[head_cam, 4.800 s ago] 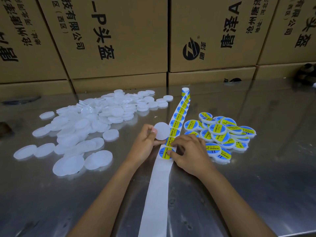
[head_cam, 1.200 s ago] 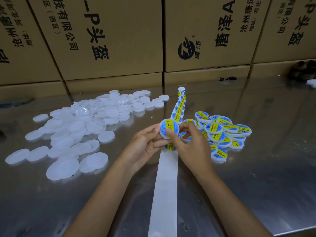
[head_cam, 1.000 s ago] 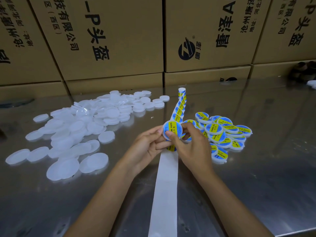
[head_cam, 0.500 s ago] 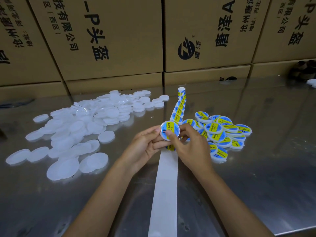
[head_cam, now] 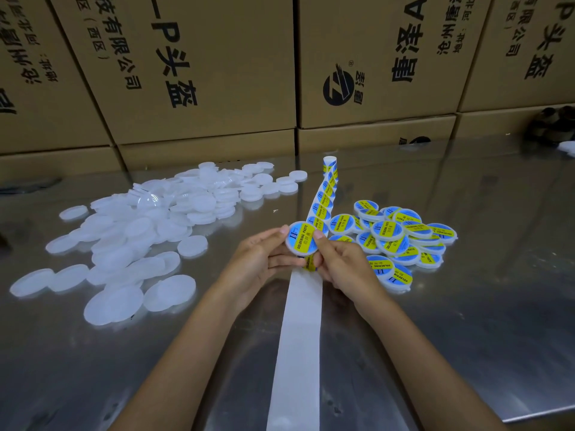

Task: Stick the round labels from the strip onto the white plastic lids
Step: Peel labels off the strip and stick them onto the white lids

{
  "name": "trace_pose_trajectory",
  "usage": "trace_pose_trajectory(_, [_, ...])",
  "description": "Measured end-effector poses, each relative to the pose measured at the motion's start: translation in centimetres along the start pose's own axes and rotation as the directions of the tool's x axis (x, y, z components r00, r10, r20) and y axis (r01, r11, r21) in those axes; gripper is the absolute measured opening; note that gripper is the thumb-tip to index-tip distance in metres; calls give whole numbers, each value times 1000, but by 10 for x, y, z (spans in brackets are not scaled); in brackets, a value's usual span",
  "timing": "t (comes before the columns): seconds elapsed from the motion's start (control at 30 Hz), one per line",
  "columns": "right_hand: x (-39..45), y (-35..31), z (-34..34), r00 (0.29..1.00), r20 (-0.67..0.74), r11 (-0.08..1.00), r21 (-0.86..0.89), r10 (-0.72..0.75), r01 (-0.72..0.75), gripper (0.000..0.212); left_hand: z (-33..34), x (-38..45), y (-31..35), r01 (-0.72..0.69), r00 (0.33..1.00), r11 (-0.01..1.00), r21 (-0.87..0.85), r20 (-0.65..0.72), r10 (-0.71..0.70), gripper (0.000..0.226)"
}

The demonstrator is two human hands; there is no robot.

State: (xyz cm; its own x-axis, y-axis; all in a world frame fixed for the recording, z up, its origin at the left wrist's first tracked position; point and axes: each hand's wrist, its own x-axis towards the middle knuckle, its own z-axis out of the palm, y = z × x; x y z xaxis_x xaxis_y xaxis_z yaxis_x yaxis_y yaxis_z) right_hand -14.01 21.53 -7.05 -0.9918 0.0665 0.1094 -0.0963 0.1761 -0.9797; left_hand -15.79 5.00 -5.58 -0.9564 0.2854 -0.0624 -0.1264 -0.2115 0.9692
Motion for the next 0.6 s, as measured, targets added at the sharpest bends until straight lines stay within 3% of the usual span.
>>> trace_pose_trajectory(0.23, [-5,-4,1,998,51,1000,10,-25,24,45,-1,3,-2,-34,997,998,52,-63,37,24])
trace_pose_trajectory(0.33, [-5,-6,-1,999,-41,998,61,31,-29,43,-1,2,-1,-66,993,988,138,-91,79,23])
trace_pose_trajectory(0.43, [0,-6,-11,965,-167,940,310,203,-144,36,-1,1,-1,-91,974,973,212,-183,131,18])
trace_pose_trajectory(0.53, [5,-5,-22,933,-148,793,580,329,-187,30,-4,5,-5,-115,927,935,336,-303,223,16])
trace_pose_trajectory(0.6, [6,-5,-25,925,-122,723,663,360,-193,23,-9,7,-7,-101,889,869,484,-348,297,23])
